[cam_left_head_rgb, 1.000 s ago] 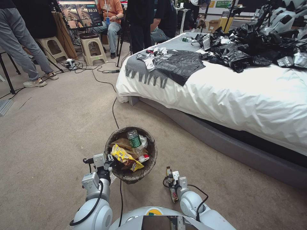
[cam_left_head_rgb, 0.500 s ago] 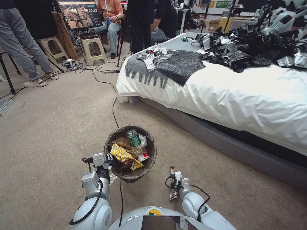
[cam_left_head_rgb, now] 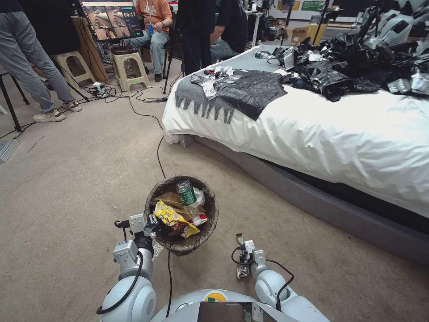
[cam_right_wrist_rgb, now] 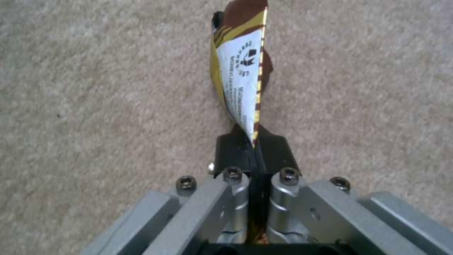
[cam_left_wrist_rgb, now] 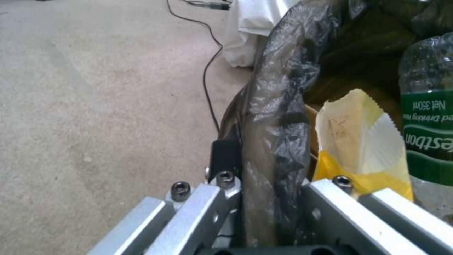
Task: Pick up the trash bin, then pick up the garbage from the floor and place it into the trash bin.
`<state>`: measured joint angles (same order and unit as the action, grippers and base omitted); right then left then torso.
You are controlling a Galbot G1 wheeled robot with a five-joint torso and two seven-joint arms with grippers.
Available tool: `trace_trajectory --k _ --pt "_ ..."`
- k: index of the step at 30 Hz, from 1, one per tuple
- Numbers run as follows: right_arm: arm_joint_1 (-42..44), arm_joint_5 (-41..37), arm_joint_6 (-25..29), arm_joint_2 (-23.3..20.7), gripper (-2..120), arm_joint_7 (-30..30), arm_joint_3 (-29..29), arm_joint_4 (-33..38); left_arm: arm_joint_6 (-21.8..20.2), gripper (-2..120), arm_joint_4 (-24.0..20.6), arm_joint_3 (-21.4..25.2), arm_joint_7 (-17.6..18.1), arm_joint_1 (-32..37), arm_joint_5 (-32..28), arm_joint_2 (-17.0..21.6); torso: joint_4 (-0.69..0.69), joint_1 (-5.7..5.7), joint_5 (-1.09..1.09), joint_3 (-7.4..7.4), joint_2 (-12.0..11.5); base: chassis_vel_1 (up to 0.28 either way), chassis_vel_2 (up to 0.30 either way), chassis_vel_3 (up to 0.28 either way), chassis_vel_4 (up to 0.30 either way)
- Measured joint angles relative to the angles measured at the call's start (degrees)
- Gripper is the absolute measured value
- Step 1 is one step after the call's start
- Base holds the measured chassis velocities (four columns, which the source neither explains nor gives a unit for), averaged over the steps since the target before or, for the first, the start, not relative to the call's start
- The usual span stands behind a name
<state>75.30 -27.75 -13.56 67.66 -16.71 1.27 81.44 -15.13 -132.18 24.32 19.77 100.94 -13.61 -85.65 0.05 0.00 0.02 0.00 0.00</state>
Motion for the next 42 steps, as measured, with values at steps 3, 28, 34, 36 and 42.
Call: trace_trajectory --k 3,28,34,36,42 --pt "0.31 0.52 0.78 -0.01 0 -0.2 -0.37 0.29 0.02 0 0.04 0.06 0.0 -0.02 -0.02 0.0 0.0 0.0 0.01 0.0 0.0 0.0 0.0 0.0 0.0" --pt "3.93 28.61 18.63 -1.89 0 0.71 -4.94 28.67 -0.04 0 0.45 -0.3 0.22 0.2 -0.6 0.35 0.0 0.0 -0.02 0.0 -0.01 0.0 0.0 0.0 0.0" --pt "4.77 32.3 20.3 -2.01 0 1.87 -4.82 35.43 -0.12 0 0.45 -0.37 0.29 0.27 -0.36 0.29 0.01 0.0 -0.02 -0.01 -0.01 0.0 0.0 0.0 0.0" --pt "4.92 32.56 20.49 -1.99 0 2.12 -4.88 36.66 -0.12 0 0.44 -0.36 0.3 0.34 -0.3 0.29 0.0 0.0 -0.02 0.0 -0.01 0.0 0.0 0.0 0.0" --pt "4.95 29.87 25.37 -1.92 0 9.25 -4.34 42.06 -0.21 0 0.41 -0.41 0.32 0.32 -0.12 0.33 0.01 0.0 -0.02 -0.01 -0.01 0.0 0.0 0.0 0.0"
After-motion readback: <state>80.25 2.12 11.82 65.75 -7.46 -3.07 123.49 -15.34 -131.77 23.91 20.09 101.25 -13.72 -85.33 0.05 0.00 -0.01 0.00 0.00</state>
